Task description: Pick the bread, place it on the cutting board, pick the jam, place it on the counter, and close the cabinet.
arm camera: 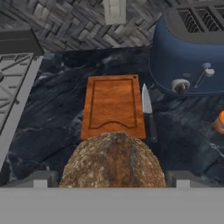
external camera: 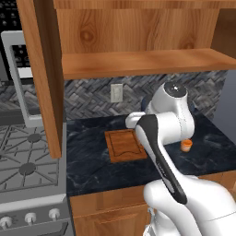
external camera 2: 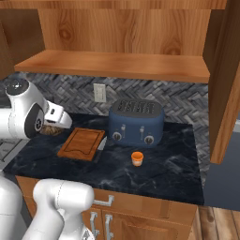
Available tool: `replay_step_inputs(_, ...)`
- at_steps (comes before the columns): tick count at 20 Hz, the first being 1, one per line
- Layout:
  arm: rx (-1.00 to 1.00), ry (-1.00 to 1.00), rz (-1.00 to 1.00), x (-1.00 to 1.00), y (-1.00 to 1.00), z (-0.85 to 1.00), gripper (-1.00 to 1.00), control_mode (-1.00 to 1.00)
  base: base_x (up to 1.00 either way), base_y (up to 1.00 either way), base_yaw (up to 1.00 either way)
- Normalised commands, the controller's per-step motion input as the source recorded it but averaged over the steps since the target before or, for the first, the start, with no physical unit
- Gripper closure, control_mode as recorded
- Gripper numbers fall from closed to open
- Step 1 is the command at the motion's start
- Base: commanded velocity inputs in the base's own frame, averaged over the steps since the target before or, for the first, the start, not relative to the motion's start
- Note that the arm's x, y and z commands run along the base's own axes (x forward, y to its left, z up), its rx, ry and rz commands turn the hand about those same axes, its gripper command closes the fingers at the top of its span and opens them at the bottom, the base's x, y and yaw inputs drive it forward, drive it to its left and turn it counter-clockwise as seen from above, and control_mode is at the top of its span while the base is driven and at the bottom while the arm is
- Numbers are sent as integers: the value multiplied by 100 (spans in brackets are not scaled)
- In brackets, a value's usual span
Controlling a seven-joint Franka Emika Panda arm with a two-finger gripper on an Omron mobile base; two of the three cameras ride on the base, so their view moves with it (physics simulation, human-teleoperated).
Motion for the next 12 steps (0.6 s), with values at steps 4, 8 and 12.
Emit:
replay_step_inputs(4,0,0,0,10,0,-24,100,-100,0,0,0)
replay_step_inputs(8,0,0,0,19,0,-25,100,-100,0,0,0)
replay_step_inputs(12,0,0,0,26,0,-30,100,-100,0,0,0)
